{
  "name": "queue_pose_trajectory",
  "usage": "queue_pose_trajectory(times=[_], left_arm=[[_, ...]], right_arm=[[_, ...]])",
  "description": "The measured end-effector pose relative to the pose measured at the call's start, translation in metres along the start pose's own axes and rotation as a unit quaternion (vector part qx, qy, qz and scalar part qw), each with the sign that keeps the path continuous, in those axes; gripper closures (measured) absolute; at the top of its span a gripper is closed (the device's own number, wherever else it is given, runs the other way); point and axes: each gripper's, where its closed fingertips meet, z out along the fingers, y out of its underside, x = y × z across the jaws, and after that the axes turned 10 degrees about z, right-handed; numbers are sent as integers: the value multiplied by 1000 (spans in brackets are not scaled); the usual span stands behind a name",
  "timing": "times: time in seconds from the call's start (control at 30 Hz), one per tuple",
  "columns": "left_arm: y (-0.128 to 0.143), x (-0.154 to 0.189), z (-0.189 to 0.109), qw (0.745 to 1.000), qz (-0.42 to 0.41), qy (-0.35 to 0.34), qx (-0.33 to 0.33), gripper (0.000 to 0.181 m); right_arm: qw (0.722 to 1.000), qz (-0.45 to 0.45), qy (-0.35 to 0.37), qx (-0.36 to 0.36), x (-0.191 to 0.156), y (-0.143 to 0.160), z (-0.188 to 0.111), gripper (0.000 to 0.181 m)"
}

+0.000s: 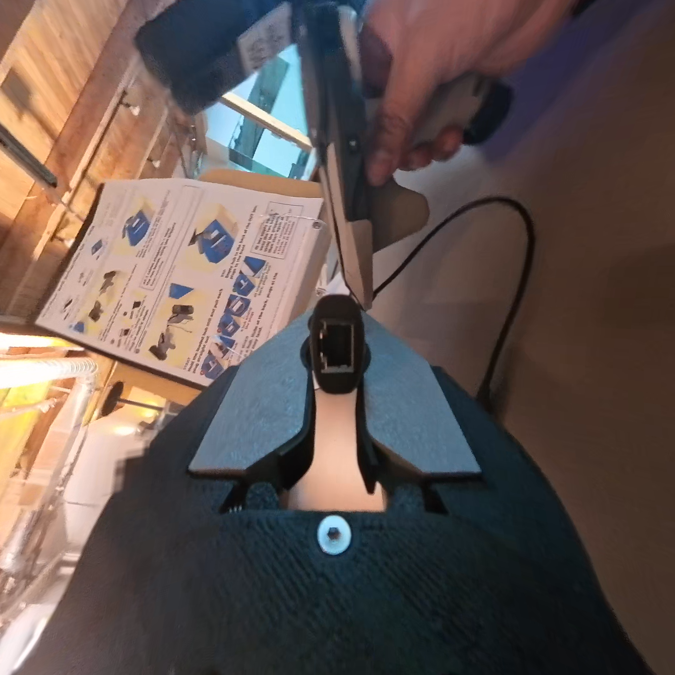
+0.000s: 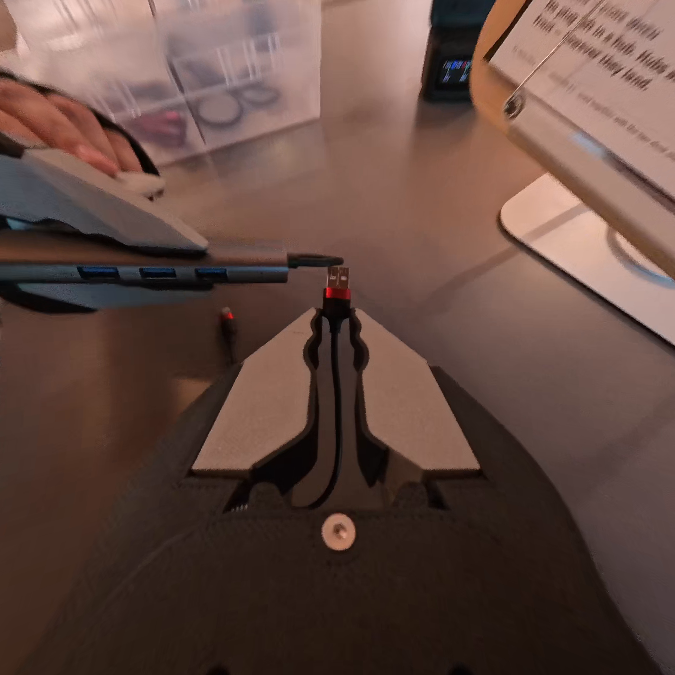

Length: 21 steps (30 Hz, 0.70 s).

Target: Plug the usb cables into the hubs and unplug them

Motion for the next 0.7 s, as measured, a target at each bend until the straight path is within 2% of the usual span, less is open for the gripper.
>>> queue_pose_trajectory(times=[0.13,0.2,0.33,0.43,0.63,0.7], left_arm=[[-3,-12,-3,998,-66,-4,22,166],[-3,-16,-4,997,-65,-16,23,166],[-4,-21,-6,997,-73,-26,25,166],[-1,-23,-6,996,-76,-31,24,166],[5,-20,-4,994,-106,-14,34,165],[13,-17,-1,995,-100,-10,15,164]], right_arm=[[994,36,-16,103,-5,-30,-9,170],[993,32,-32,107,-14,-33,-8,170],[995,5,-10,99,-16,-29,-2,170],[992,9,-44,118,-26,-33,-4,171],[990,20,-63,123,-26,-32,-4,170],[988,27,-86,122,-31,-31,-4,170]])
